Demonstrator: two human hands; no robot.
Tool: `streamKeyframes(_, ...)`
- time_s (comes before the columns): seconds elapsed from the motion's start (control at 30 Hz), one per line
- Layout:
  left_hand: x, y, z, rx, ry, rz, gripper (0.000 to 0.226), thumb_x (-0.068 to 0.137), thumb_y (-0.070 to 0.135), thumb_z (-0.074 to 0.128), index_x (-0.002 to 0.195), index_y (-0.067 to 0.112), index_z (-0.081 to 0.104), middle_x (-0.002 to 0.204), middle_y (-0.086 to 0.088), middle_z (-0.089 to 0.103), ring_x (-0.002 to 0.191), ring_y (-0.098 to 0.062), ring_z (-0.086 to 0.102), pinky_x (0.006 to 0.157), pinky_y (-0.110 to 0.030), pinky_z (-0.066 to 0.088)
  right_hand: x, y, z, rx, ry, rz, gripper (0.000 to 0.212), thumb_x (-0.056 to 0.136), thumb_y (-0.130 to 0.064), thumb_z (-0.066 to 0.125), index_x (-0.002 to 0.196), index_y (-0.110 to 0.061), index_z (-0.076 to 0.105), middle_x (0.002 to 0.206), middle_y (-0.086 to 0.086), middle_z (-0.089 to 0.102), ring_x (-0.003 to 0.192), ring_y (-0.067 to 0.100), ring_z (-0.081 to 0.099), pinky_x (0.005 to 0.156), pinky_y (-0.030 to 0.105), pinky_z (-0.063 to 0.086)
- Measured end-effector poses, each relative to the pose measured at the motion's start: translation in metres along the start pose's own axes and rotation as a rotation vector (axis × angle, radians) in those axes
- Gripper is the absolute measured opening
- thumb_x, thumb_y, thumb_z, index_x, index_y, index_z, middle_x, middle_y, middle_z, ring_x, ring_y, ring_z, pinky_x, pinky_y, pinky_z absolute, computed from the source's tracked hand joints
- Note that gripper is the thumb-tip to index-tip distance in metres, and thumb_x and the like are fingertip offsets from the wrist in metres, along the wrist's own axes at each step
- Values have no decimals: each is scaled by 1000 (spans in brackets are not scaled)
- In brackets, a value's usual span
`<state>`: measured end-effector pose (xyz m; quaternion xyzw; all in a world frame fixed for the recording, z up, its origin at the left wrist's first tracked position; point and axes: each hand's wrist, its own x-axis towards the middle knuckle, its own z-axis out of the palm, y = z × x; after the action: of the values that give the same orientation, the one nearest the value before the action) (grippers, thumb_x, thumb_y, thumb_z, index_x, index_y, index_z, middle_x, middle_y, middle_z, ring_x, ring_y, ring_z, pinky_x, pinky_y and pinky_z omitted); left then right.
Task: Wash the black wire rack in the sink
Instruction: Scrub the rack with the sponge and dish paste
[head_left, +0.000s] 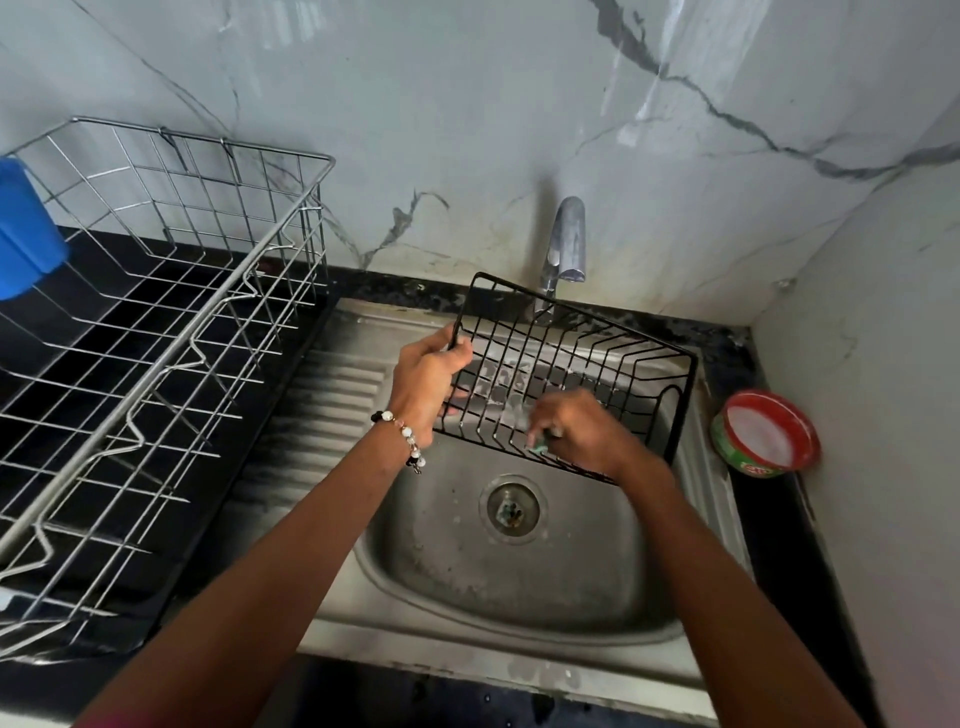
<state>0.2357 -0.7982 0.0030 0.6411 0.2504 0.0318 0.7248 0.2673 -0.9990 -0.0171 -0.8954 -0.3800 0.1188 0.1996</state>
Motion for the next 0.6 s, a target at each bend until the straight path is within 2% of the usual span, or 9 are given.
streamKeyframes(0.03,2,2,-3,-1,12,11,13,90,28,63,103,31,67,113,-5,69,85,-29,65,51,-25,47,-9,12,-4,-3,-40,76,21,73,7,72,83,-11,76,89,2,71,72,-10,51,65,1,29)
streamKeyframes(0.13,3,3,-2,-11,14,13,11,91,26,63,101,31,66,111,-5,69,84,-28,64,53,-27,47,-15,30,-9,-126,-115,348,25,77,7,67,91,-12,77,94,9,73,85,18,68,68,14,40)
streamKeyframes(0.23,3,-2,7,-11,16,3,23,90,31,63,113,31,64,106,-2,71,79,-26,64,51,-26,44,-6,16,-8,-238,12,591,21,84,-1,63,105,-3,67,106,19,67,100,32,64,81,32,50)
streamKeyframes(0.3,3,-3,10,-19,30,-9,35,88,35,65,123,30,62,107,-1,72,77,-25,65,50,-25,42,-1,2,-4,-257,73,638,24,87,-1,58,111,3,59,112,24,62,107,39,60,86,38,49)
streamKeyframes(0.4,2,-1,10,-18,37,-17,33,88,36,65,121,31,64,105,1,71,76,-25,65,48,-23,41,14,-17,1,-121,151,600,22,87,-3,59,108,3,61,111,25,61,105,40,59,84,37,49)
streamKeyframes(0.5,-1,-8,12,-16,30,-50,28,88,39,64,115,33,67,102,5,69,79,-28,67,55,-27,46,41,-39,5,7,196,402,18,83,-10,67,100,-5,70,103,16,68,98,31,63,82,32,49)
streamKeyframes(0.6,-3,-10,14,-10,32,-36,25,88,38,65,111,30,69,85,6,68,77,-24,64,57,-28,47,52,-57,7,97,213,178,17,79,-6,68,96,-5,71,95,16,70,90,31,64,77,31,46)
